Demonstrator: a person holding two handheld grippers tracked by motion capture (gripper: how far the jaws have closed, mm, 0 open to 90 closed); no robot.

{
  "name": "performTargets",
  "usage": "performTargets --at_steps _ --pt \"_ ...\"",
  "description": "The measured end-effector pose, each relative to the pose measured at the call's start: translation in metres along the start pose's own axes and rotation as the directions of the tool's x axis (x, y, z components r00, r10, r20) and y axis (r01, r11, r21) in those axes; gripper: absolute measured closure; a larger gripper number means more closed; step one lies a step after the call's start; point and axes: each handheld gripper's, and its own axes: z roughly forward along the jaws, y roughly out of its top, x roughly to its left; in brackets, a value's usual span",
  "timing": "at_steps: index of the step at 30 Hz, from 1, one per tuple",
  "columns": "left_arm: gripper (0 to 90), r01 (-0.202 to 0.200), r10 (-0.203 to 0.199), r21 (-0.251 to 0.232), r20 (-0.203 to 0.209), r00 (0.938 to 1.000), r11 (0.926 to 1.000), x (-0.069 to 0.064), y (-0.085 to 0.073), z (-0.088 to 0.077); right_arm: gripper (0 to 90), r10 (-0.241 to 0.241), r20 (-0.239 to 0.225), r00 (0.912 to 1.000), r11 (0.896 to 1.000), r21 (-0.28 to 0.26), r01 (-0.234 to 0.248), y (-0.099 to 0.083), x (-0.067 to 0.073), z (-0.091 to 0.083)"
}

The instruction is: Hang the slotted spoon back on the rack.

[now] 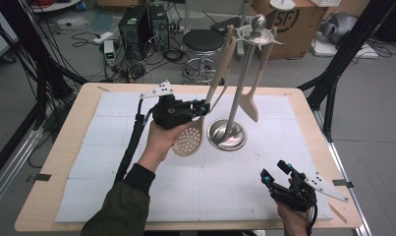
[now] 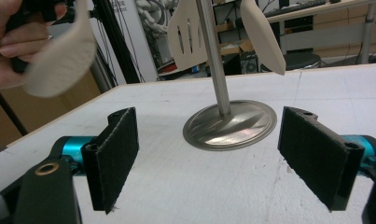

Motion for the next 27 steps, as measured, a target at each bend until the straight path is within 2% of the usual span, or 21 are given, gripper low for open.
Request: performTargets --at_steps 1,6,10,13,16,20,27 --pt "65.0 -0.005 0.005 -0.007 0.008 1.0000 1.0000 0.000 0.001 -0.001 19.6 -0.001 -0.001 1.0000 1.000 0.000 0.001 0.000 0.000 0.000" --pt "50.1 -0.004 0.004 -0.005 -0.021 0.9998 1.0000 0.002 0.001 -0.007 19.6 0.001 -0.001 1.0000 1.000 0.002 -0.001 0.000 0.001 0.000" --pt "43.9 -0.009 0.009 0.003 -0.028 0.9996 1.0000 0.003 -0.001 -0.013 19.6 -0.004 -0.002 1.0000 1.000 0.003 0.004 0.000 0.001 0.001" --pt "41.8 -0.014 0.013 -0.028 -0.022 0.9997 0.9995 0.003 -0.003 -0.021 19.6 -0.004 -0.004 1.0000 1.000 0.006 0.004 -0.001 0.002 0.001" --pt "34.8 -0.017 0.016 -0.036 -0.023 0.9996 0.9992 0.002 -0.008 -0.029 19.5 -0.011 -0.004 0.9999 1.000 0.004 0.011 -0.001 0.002 0.003" --pt "25.8 -0.068 0.067 -0.041 -0.019 0.9976 0.9969 -0.001 -0.016 -0.041 19.5 -0.009 -0.004 1.0000 1.000 0.009 0.009 -0.002 0.003 0.004" --pt "23.0 -0.050 0.048 -0.061 -0.033 0.9983 0.9969 0.001 -0.025 -0.063 19.5 -0.012 -0.007 0.9999 1.000 0.013 0.012 -0.001 0.005 0.007"
